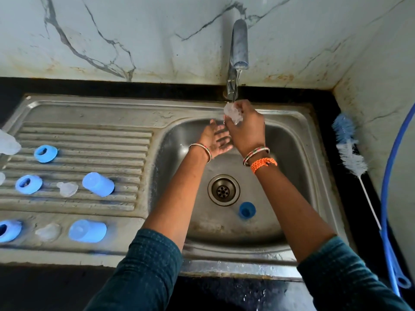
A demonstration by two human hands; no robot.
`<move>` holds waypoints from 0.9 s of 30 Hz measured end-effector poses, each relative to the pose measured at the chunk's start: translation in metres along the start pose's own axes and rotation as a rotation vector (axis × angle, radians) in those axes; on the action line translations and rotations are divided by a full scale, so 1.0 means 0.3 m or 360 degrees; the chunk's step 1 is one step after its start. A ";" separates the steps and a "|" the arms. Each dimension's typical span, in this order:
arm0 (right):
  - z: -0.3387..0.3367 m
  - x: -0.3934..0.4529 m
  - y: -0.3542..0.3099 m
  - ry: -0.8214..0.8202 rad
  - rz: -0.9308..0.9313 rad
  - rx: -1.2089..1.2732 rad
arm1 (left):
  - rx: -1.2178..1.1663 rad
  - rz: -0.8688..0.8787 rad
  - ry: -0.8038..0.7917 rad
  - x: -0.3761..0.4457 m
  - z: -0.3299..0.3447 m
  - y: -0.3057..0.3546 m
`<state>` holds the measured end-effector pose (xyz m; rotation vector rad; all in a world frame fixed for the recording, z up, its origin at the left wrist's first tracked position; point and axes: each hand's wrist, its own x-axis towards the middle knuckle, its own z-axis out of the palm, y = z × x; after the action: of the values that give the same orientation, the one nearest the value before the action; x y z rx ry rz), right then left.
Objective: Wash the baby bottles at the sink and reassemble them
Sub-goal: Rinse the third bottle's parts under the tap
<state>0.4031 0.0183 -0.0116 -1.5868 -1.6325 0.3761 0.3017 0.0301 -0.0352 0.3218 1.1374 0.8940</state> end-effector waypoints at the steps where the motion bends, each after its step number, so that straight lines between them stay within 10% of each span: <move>1: 0.016 -0.010 0.011 -0.0056 0.0081 0.0066 | 0.0109 0.0035 0.0082 0.009 -0.018 0.000; 4: 0.079 -0.064 0.080 -0.0429 0.0358 -0.0038 | 0.0432 0.0058 0.0334 0.023 -0.079 -0.011; 8: 0.100 -0.042 0.059 0.0003 0.0252 0.0272 | 0.0501 0.0041 0.0431 0.038 -0.134 -0.010; 14: 0.106 -0.049 0.056 -0.0231 0.0569 0.0167 | 0.0416 0.0007 0.0350 0.037 -0.116 -0.005; 20: 0.007 -0.001 -0.015 -0.0549 0.1950 0.2325 | 0.0183 -0.0091 0.0045 0.017 -0.079 0.008; 27: 0.027 -0.034 0.026 -0.0655 0.1440 0.1378 | 0.0247 -0.0069 0.0062 0.002 -0.085 -0.001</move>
<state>0.4016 0.0127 -0.0254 -1.4701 -0.6734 1.7016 0.2794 0.0251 -0.0463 0.4067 1.2488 0.7784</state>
